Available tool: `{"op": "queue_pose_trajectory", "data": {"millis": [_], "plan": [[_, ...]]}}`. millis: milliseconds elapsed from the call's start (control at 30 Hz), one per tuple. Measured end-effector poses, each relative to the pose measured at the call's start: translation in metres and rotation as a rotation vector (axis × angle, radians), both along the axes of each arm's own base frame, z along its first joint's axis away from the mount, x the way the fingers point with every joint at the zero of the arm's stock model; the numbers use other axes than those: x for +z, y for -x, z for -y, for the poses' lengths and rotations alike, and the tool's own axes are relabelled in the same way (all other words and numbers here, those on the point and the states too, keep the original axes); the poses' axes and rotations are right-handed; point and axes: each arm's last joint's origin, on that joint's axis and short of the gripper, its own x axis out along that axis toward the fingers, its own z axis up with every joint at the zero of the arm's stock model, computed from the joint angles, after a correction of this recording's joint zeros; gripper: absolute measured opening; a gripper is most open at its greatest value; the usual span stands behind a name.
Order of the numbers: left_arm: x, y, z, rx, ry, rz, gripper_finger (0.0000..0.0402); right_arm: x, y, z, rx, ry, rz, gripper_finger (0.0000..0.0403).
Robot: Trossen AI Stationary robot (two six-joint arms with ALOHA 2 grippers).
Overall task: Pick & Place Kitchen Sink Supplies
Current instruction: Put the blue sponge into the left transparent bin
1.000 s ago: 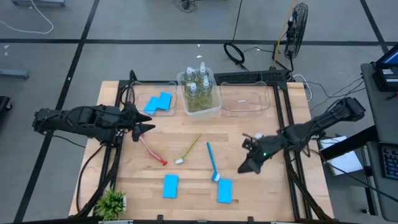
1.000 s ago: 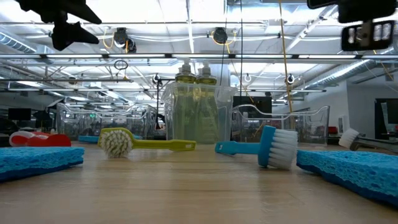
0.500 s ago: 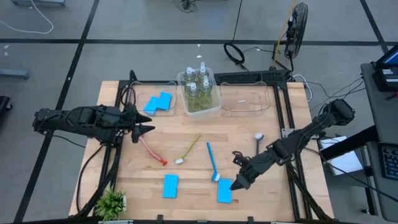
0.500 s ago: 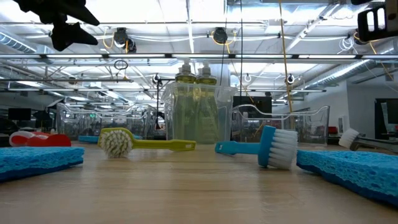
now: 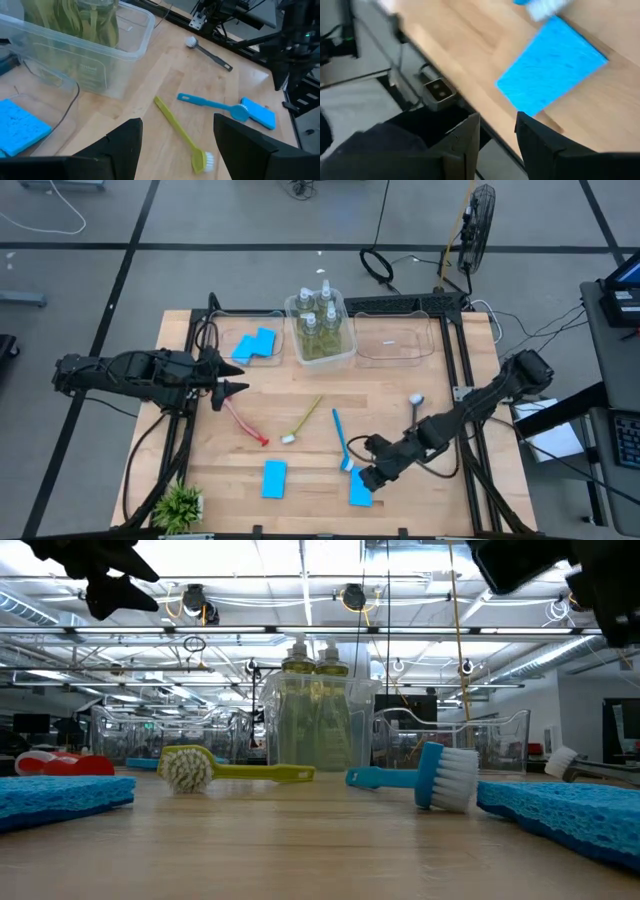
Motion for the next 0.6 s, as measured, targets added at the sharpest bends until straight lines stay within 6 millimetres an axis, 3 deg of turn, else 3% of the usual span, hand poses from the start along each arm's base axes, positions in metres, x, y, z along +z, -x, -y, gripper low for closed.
{"op": "queue_pose_trajectory", "data": {"millis": [400,600], "plan": [[0.008,0.02,-0.001,-0.039,-0.073,0.086,0.0246,-0.013,0.002,0.004,-0.152,0.027,-0.134,0.0114],[0.003,0.033,-0.002,-0.037,-0.067,0.097,0.0246,-0.017,0.007,0.006,-0.202,0.046,-0.203,0.0114]]}}
